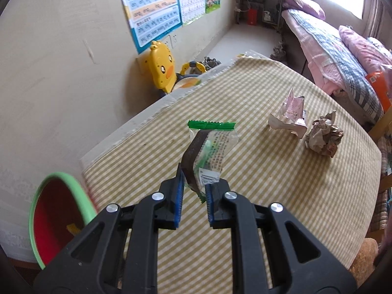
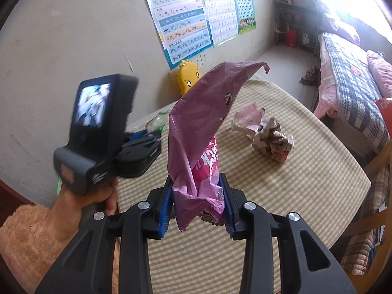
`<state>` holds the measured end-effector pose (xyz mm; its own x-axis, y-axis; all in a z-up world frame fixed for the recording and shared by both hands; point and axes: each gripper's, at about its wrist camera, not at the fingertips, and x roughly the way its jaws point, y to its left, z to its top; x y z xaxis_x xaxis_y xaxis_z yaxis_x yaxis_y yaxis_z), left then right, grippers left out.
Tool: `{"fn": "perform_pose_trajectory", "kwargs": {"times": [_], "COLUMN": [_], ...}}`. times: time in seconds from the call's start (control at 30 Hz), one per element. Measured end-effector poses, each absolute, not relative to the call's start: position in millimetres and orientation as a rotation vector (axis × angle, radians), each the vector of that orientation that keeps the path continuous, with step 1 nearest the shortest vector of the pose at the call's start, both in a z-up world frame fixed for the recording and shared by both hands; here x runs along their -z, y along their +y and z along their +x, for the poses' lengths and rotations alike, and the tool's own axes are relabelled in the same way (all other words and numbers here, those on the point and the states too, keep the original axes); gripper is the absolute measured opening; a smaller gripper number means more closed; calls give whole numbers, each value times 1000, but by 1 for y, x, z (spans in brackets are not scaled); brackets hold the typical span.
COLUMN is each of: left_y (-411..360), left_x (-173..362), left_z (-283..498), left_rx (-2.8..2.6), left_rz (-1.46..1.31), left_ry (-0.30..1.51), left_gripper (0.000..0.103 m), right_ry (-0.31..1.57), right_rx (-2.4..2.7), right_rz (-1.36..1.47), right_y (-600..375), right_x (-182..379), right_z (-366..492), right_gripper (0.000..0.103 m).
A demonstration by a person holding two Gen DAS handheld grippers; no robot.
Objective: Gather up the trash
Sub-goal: 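Carry the snack bag and pink wrapper over the bucket and open both tools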
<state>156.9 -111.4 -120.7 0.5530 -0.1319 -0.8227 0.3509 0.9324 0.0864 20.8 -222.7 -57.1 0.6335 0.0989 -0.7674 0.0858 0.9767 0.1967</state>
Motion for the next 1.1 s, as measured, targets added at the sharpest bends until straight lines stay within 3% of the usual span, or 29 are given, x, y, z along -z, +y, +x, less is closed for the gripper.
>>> {"fn": "perform_pose_trajectory", "kwargs": {"times": [0.6,1.1], "left_y": [-32,44], "left_x": [45,30], "left_z": [71,50], "left_rx": [245,152], "left_rz": [200,97], "left_ry": [773,746], "left_gripper": [15,15], "right_ry": [798,783], "right_rx": [1,-59], "right_rz": [135,38], "right_y": [-164,-104], "right_x": [35,31], "right_z": [-1,-10], "right_gripper": [37,38]}}
